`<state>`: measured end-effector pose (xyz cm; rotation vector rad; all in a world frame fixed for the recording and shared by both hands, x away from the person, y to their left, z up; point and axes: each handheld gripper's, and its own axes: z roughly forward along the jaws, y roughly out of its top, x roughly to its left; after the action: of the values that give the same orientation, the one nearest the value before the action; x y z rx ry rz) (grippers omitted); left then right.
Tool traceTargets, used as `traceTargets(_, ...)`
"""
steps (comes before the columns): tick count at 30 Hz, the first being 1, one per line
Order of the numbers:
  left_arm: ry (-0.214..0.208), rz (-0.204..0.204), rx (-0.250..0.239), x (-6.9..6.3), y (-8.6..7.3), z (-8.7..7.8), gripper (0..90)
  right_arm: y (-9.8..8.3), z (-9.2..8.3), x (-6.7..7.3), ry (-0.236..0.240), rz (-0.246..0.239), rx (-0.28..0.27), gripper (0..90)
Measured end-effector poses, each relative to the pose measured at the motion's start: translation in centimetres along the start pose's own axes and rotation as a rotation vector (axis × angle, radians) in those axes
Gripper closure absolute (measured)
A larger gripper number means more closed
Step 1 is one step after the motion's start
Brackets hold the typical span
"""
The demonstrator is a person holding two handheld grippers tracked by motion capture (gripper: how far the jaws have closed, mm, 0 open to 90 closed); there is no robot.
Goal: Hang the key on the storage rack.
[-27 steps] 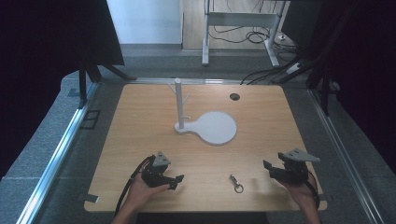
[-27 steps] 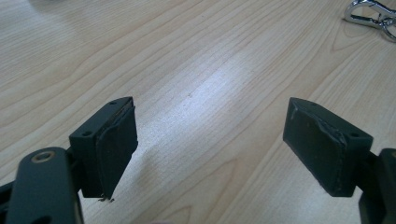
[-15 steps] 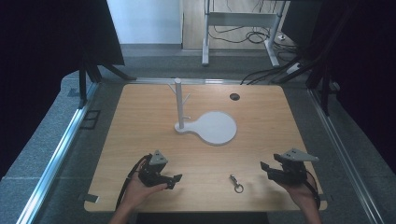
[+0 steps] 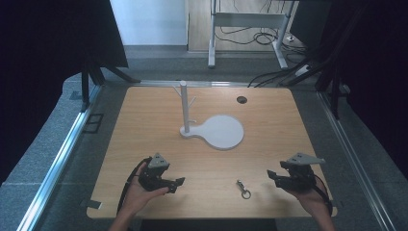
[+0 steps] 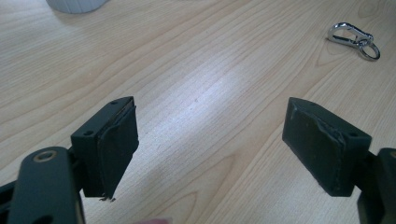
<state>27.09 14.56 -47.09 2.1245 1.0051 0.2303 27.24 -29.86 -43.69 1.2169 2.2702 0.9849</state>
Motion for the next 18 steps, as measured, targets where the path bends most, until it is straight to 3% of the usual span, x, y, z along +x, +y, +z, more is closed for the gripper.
traceTargets(4, -0.006, 0.004, 0.004, -0.2, 0.0, 0.1, 18.6, 0.4, 0.1, 0.2, -0.004, 0.0, 0.021, 40.8)
traceTargets(8, -0.013, 0.011, 0.001, -0.4, 0.1, -0.1, 18.7, 1.0, 0.1, 0.6, 0.021, -0.003, 0.04, 43.1)
traceTargets(18, -0.019, 0.007, -0.004, -0.1, 0.1, -0.5, 19.0, 2.8, 0.9, 2.6, 0.067, -0.093, 0.133, 44.3)
